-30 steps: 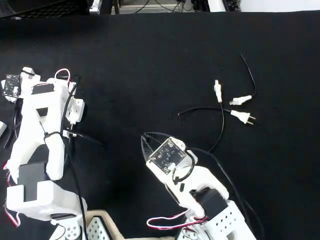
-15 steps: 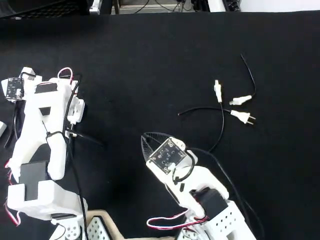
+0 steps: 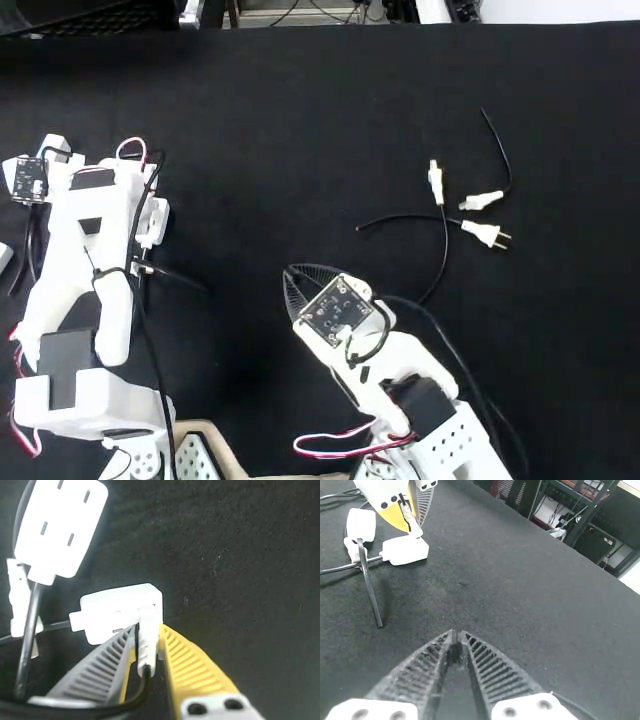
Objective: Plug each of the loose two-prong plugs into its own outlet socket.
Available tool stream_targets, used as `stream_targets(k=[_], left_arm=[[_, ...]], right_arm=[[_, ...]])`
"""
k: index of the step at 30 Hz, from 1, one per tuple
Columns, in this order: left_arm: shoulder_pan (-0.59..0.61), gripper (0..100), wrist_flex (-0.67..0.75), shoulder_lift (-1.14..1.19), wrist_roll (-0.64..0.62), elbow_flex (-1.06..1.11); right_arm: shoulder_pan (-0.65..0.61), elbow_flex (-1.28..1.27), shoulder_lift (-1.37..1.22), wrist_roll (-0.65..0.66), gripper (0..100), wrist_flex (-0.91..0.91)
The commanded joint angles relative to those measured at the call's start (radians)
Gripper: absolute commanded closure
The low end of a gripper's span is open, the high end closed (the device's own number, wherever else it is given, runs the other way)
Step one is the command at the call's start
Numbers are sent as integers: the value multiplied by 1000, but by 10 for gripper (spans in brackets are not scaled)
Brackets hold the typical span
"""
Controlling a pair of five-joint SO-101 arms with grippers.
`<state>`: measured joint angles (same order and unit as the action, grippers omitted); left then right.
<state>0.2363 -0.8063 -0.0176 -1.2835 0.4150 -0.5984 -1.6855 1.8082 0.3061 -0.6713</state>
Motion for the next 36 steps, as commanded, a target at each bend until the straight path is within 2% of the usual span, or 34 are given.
stream_targets(k=[1, 8, 15, 29, 36], left_arm=[[-13, 971, 15, -51, 0, -5], [-35, 971, 15, -49, 2, -7], [-51, 971, 15, -49, 60, -13], [-2, 972, 5, -48, 55, 62], [-1, 972, -72, -49, 61, 42]], right_arm=[[15, 4, 136, -11, 986, 18], [15, 4, 136, -11, 986, 17], [15, 4, 136, -11, 986, 17], [15, 4, 136, -11, 986, 15], [15, 4, 136, -11, 986, 18]])
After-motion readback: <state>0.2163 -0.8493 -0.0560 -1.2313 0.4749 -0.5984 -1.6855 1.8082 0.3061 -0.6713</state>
